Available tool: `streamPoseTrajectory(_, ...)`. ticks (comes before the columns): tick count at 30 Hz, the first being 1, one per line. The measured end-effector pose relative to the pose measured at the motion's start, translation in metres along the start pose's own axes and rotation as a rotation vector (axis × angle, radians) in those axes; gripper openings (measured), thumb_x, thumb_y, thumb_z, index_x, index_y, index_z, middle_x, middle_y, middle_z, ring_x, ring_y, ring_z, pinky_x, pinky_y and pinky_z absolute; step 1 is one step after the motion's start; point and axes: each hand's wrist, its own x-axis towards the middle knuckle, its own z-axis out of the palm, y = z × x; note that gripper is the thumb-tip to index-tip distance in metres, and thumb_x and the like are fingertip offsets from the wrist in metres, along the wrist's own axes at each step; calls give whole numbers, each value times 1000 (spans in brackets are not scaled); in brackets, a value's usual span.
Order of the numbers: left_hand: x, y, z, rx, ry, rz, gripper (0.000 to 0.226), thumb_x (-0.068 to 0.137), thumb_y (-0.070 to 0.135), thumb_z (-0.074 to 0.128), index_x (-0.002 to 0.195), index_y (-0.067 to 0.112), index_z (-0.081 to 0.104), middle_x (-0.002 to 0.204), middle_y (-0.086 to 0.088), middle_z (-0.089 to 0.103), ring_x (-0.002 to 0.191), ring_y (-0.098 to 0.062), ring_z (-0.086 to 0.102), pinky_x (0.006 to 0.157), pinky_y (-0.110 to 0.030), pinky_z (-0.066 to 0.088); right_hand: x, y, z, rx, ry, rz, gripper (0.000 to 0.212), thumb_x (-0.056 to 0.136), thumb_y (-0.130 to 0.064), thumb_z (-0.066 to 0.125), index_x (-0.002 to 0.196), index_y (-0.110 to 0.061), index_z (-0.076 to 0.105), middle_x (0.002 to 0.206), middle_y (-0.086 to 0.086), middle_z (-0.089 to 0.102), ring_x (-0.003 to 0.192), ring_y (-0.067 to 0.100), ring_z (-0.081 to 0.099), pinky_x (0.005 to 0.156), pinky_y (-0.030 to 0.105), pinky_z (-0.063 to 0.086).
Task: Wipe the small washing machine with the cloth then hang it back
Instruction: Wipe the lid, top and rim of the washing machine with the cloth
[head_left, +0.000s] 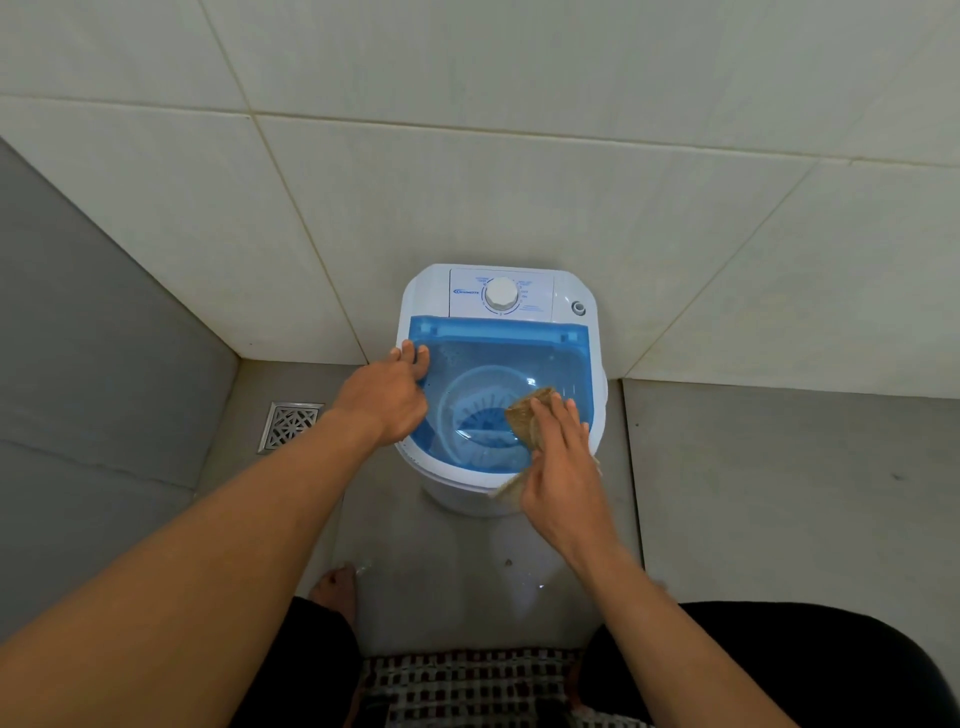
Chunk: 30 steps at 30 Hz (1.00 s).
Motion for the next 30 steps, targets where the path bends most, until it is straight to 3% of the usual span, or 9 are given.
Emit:
streamPoseTrajectory(3,0,0,0,5,3,3,59,99,20,27,155,15,10,164,-6,6,148,-25,19,115,-42,28,0,8,-15,110,110,-35,49,86,-1,55,131,-19,50,139,-2,39,122,2,40,102,16,38)
streamPoseTrajectory(6,0,0,1,3,6,0,59,99,20,27,155,16,9,164,-6,6,147,-26,20,115,-43,28,1,15,-24,-29,172,-46,35,85,-12,67,119,-21,61,122,-3,46,107,9,42,90,20,40)
streamPoseTrajectory(10,1,0,0,8,-4,-2,59,98,20,27,155,15,10,163,-7,7,147,-26,20,114,-42,28,-5,15,-20,-132,167,-67,33,89,-10,61,120,-16,65,122,3,52,108,20,46,88,34,50)
streamPoseTrajectory(14,2,0,1,18,-8,-3,59,98,21,26,155,15,10,163,-7,7,147,-27,21,115,-44,29,-2,6,-22,-200,151,-41,27,89,-31,64,110,-15,59,116,1,51,103,16,49,81,28,49)
streamPoseTrajectory(20,2,1,0,13,-3,-7,59,98,21,28,155,15,11,163,-7,9,146,-27,22,114,-42,29,17,1,-30,-19,116,103,36,85,-2,53,115,-15,66,113,-1,62,99,13,59,83,13,40)
streamPoseTrajectory(23,2,0,1,13,4,-5,59,98,21,28,155,15,11,163,-7,9,146,-27,22,114,-42,28,26,5,-38,30,131,124,44,81,5,51,116,-17,66,117,2,64,107,17,59,89,22,46)
streamPoseTrajectory(26,2,0,1,19,10,3,58,98,22,28,154,15,14,163,-8,10,145,-29,25,112,-43,31,26,12,-39,-282,136,-94,34,80,0,65,112,-11,62,124,6,57,113,25,49,89,36,50)
streamPoseTrajectory(28,2,0,1,26,10,7,58,99,22,28,154,14,14,163,-8,11,144,-29,27,111,-43,33,24,16,-32,-337,75,-198,27,84,-5,65,110,-9,62,120,6,60,112,25,50,88,42,51)
streamPoseTrajectory(30,1,0,0,33,0,6,58,99,23,27,155,14,12,163,-7,9,145,-28,25,112,-44,33,22,22,-18,-279,-3,-228,34,93,-10,54,127,-8,55,136,8,54,132,25,41,108,46,39)
